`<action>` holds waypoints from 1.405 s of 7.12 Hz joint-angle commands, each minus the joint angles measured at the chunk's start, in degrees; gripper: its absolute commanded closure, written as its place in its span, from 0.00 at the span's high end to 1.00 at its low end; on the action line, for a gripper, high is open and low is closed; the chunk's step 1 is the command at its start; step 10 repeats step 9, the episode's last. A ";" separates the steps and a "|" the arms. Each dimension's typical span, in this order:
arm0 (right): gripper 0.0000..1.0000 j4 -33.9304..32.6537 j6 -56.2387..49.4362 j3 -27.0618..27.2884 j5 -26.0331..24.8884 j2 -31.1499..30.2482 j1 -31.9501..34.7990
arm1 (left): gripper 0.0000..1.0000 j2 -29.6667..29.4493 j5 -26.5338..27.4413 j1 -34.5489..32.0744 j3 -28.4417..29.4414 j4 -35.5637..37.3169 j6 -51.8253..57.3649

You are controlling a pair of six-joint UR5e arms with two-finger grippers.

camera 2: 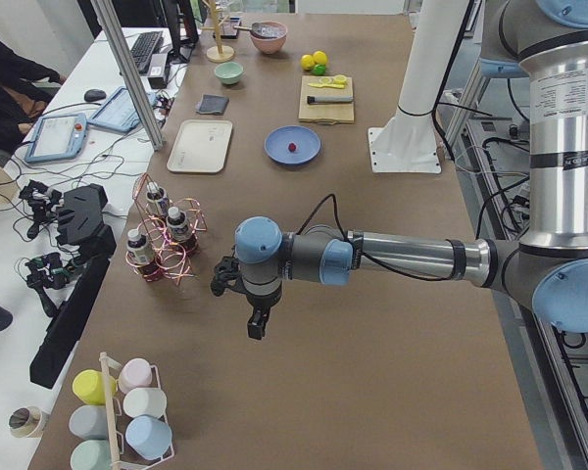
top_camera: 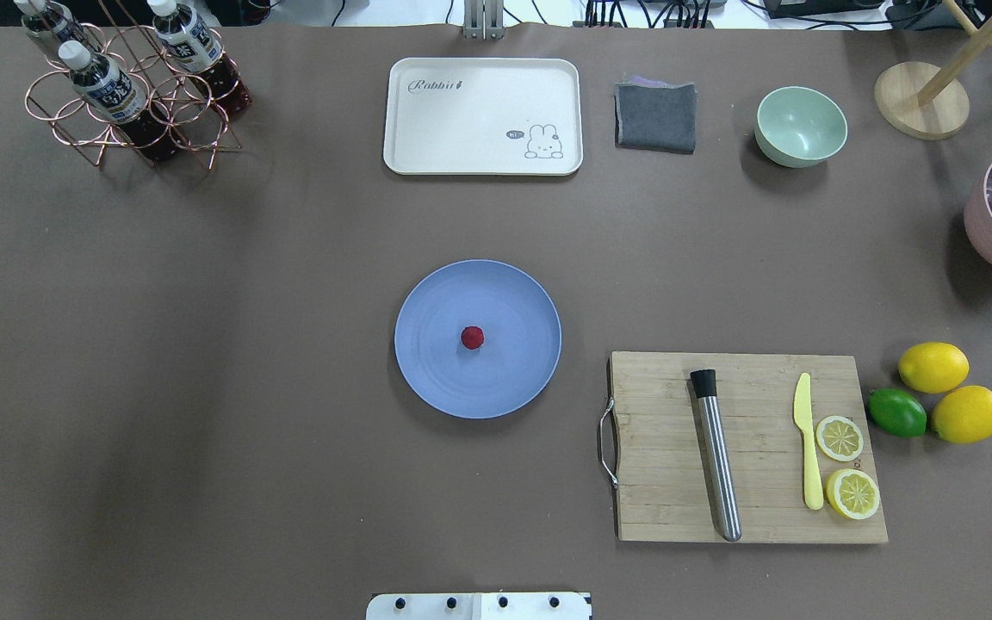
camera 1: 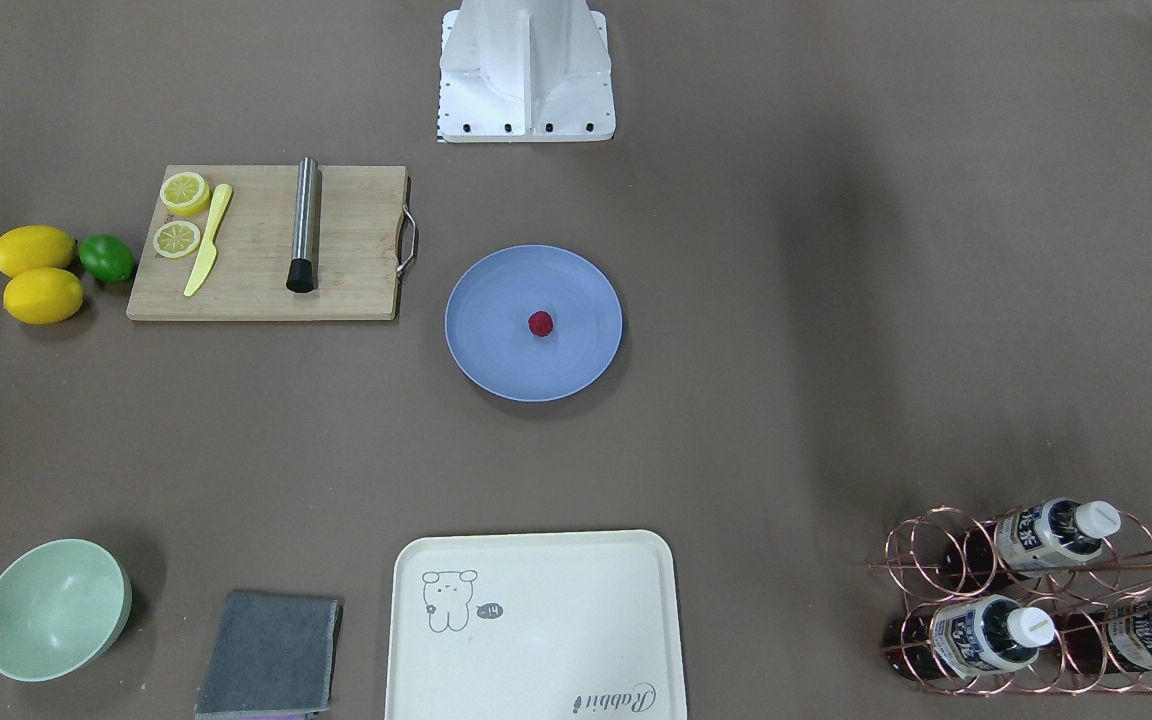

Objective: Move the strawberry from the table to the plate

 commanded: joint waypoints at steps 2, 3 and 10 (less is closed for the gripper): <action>1.00 0.01 0.26 -0.84 0.60 -0.18 0.39 | 0.98 -0.20 0.08 -0.03 0.03 0.08 -0.10; 1.00 0.01 0.26 -0.85 0.69 -0.09 0.39 | 0.98 -0.11 0.08 -0.03 0.03 0.08 -0.10; 1.00 0.01 0.26 -1.37 0.78 0.35 0.39 | 0.98 -0.99 0.08 -0.03 1.00 0.08 -0.19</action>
